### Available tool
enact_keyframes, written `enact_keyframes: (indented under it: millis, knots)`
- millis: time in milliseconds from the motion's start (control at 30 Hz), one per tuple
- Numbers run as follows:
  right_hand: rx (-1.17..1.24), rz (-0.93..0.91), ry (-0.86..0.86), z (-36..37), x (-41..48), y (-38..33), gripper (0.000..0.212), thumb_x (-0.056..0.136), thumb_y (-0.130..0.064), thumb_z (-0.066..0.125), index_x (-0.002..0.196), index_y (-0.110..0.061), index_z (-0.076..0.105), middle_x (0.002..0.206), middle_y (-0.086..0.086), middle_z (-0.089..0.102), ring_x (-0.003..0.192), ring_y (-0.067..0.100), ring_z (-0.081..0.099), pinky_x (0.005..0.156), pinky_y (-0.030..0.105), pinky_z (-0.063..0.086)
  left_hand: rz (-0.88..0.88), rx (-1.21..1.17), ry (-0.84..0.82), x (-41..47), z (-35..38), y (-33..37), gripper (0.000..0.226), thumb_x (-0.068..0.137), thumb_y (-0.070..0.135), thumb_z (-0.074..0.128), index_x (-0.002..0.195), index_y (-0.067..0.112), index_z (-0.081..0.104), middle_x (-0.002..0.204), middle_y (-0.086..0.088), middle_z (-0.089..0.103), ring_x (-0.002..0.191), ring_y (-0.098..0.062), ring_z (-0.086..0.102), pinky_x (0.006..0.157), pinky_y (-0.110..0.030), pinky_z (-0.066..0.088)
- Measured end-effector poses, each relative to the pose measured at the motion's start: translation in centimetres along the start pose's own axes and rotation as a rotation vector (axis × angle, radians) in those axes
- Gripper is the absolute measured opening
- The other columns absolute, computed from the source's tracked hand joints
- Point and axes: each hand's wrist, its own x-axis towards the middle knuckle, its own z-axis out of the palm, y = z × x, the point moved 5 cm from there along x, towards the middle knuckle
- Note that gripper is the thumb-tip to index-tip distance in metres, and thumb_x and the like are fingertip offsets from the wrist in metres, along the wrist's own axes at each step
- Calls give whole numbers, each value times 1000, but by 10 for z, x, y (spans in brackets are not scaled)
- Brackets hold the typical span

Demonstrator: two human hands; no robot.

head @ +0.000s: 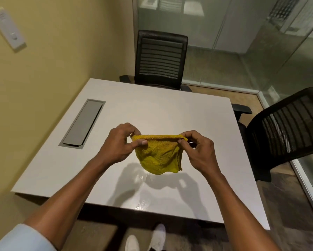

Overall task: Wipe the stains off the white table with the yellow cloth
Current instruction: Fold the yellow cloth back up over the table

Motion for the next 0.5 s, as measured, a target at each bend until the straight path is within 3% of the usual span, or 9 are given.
enact_keyframes:
  millis: [67, 267, 433, 500]
  knots:
    - [-41, -37, 23, 4, 8, 2, 9, 93, -14, 75, 96, -22, 75, 91, -12, 75, 82, 7, 70, 68, 11, 49, -105, -87, -3, 6, -1, -3, 26, 80, 47, 90, 82, 24, 76, 86, 6, 78, 86, -14, 71, 77, -37, 57]
    - [-101, -54, -4, 18, 35, 14, 18, 91, -8, 70, 98, -25, 70, 92, -11, 72, 83, 11, 67, 65, 35, 55, -226, -41, 14, 21, -2, -9, 34, 68, 49, 97, 74, 24, 75, 67, 2, 73, 60, -13, 65, 60, -36, 56]
    - [-85, -64, -81, 41, 47, 25, 32, 86, -6, 69, 103, -31, 58, 91, -11, 70, 74, 11, 68, 68, 39, 59, -288, 5, 31, 25, -11, -30, 24, 74, 28, 98, 87, 22, 79, 83, -2, 79, 85, -26, 75, 79, -46, 63]
    - [-82, -96, -123, 54, 52, 26, 33, 84, -2, 66, 98, -31, 57, 89, -10, 69, 74, 12, 69, 67, 37, 59, -321, 2, 54, 24, -16, -42, 23, 74, 22, 97, 88, 21, 79, 85, -3, 79, 87, -27, 74, 77, -42, 61]
